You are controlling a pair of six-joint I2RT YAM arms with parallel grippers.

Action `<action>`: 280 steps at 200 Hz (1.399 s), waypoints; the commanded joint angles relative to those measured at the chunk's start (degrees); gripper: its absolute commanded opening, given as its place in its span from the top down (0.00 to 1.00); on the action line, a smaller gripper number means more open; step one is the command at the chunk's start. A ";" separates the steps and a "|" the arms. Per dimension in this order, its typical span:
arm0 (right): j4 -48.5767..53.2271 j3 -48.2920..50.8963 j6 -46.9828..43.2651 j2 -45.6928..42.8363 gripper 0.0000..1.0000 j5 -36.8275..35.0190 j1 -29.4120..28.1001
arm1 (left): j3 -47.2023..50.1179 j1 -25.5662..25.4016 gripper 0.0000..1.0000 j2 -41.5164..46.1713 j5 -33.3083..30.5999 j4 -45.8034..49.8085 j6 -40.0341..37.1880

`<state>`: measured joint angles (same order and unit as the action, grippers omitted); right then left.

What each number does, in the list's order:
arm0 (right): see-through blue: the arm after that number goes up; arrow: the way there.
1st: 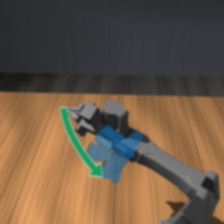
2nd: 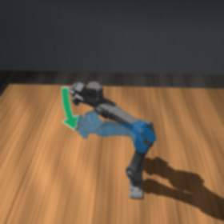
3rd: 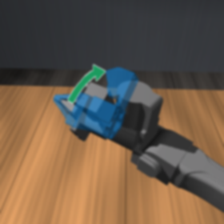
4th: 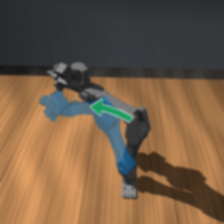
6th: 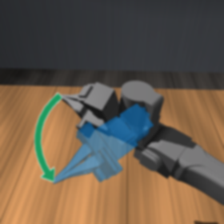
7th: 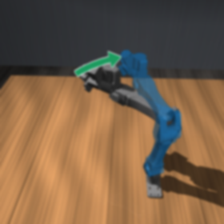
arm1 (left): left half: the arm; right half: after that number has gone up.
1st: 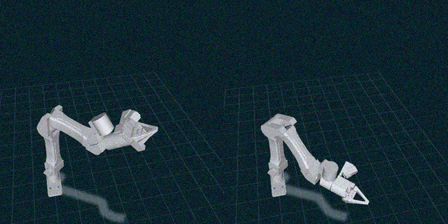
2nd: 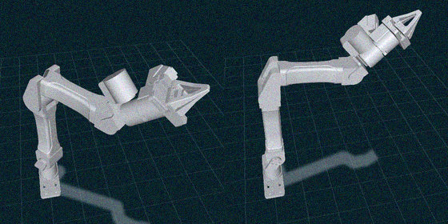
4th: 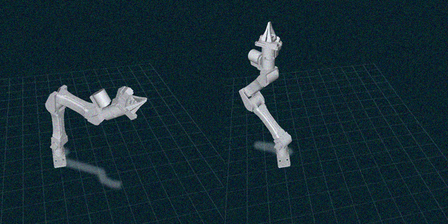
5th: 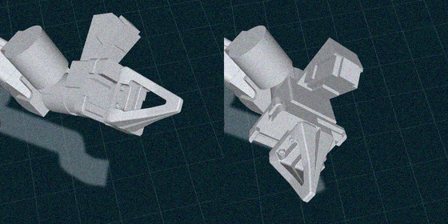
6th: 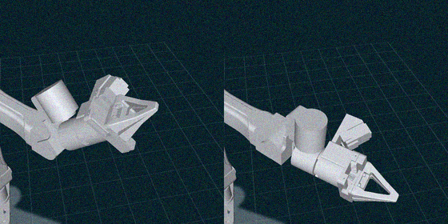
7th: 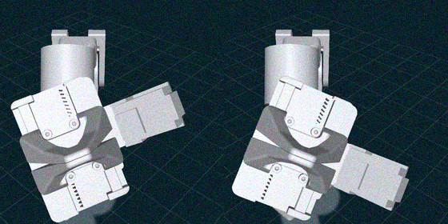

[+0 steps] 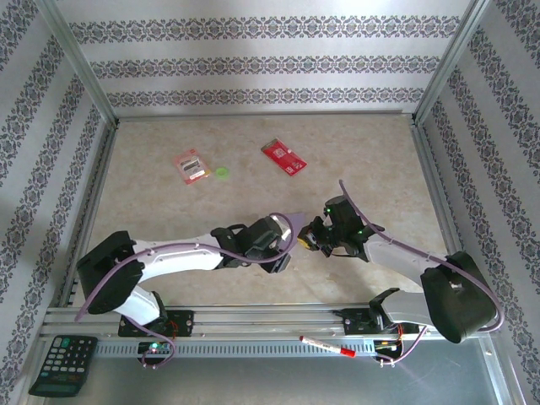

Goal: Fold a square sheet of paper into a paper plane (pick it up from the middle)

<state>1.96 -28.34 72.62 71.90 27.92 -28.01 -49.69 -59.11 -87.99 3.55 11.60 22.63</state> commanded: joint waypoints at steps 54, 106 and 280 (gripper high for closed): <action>-1.53 1.77 6.03 -2.11 1.00 -0.22 -0.83 | -5.49 -4.52 0.42 -8.34 -15.15 3.26 -6.09; -2.23 2.31 6.57 -1.81 1.00 -0.16 -0.91 | -7.07 -4.61 0.48 -10.92 -16.85 3.39 -7.16; -3.28 1.69 5.64 0.26 1.00 0.73 -0.82 | -7.18 -4.50 0.87 -11.94 -17.26 2.83 -7.37</action>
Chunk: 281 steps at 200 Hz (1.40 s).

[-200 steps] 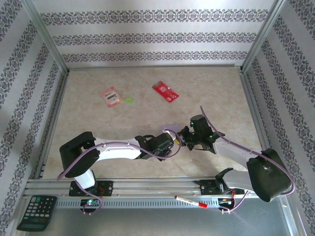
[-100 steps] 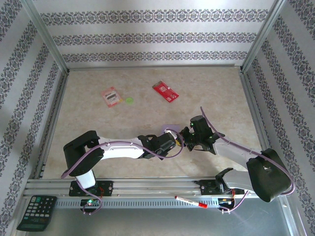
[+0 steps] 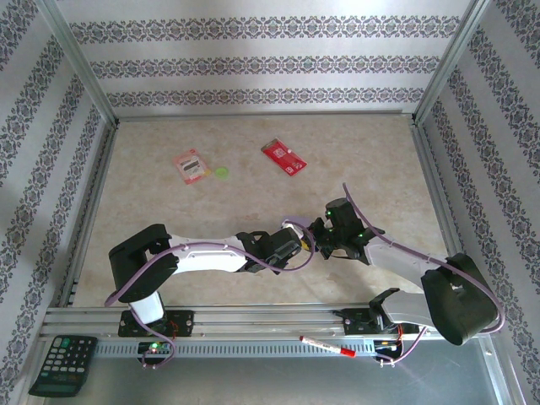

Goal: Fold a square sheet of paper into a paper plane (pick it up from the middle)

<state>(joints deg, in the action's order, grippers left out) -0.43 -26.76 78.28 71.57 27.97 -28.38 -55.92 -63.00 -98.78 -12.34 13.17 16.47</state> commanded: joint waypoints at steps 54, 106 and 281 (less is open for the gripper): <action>0.55 -0.33 -1.66 -0.56 0.92 1.80 1.65 | -0.48 0.56 1.00 -0.39 2.38 0.45 -0.04; 4.11 -0.72 -4.89 -4.24 0.79 2.87 4.52 | 2.36 3.88 1.00 2.56 10.45 -3.45 3.74; 20.42 -12.52 -35.97 -2.31 0.69 6.01 13.06 | 14.53 8.11 1.00 6.23 31.80 -28.44 23.83</action>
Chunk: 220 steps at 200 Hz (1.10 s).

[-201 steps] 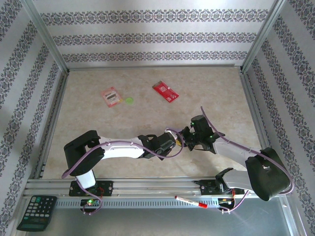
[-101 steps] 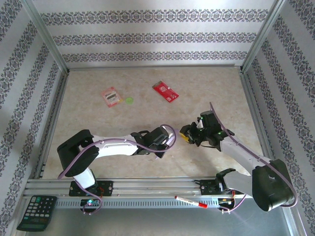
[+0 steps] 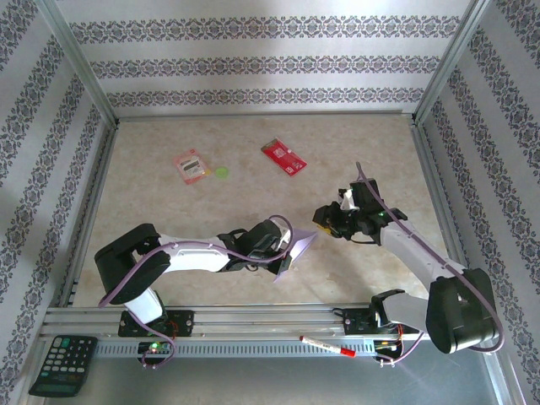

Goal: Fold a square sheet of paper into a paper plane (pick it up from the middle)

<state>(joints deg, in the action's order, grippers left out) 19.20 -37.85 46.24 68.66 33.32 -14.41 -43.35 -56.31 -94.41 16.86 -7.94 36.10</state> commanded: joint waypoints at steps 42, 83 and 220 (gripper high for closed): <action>-0.23 -0.41 -4.25 1.43 0.69 0.03 -1.93 | 5.20 2.50 1.00 2.77 3.68 -12.88 7.69; -1.32 0.32 -3.68 1.74 0.69 -0.22 -3.59 | 6.95 3.75 1.00 0.86 5.90 -17.95 10.93; -2.04 0.54 -3.10 2.70 0.69 -1.43 -6.57 | 12.22 6.03 1.00 -5.23 9.10 -30.18 20.25</action>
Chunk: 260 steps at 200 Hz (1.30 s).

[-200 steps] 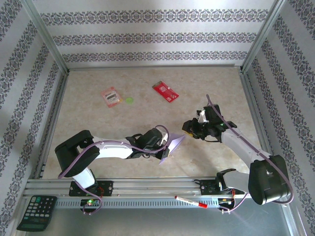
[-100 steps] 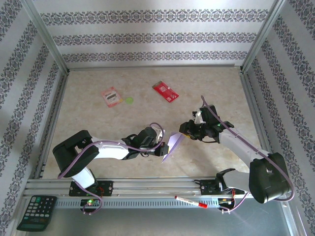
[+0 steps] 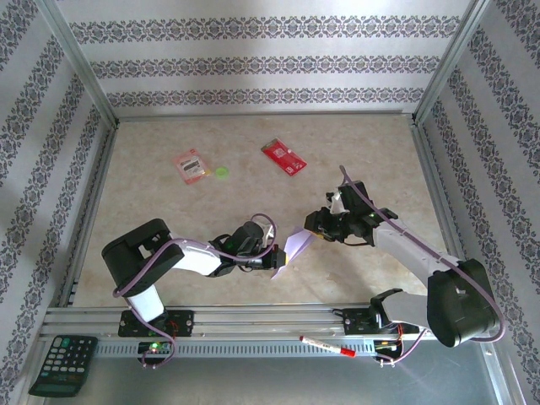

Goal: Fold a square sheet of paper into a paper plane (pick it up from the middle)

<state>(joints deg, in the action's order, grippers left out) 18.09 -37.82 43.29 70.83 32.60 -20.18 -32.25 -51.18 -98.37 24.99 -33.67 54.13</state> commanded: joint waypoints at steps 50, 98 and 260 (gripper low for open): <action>-1.63 0.12 -1.99 2.48 0.70 -0.70 -2.75 | 1.70 1.74 1.00 -2.07 1.93 -5.60 3.49; -3.17 -0.41 -4.77 5.81 0.72 -1.36 -6.33 | 1.83 3.08 1.00 -3.22 4.06 -8.24 6.58; -7.57 -4.28 -7.44 17.44 0.79 -0.04 -8.47 | 0.64 4.42 1.00 -4.53 6.54 -9.60 13.56</action>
<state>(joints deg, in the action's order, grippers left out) 11.42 -40.86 37.28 87.22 32.45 -28.03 -31.16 -47.97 -102.63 30.87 -40.82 65.84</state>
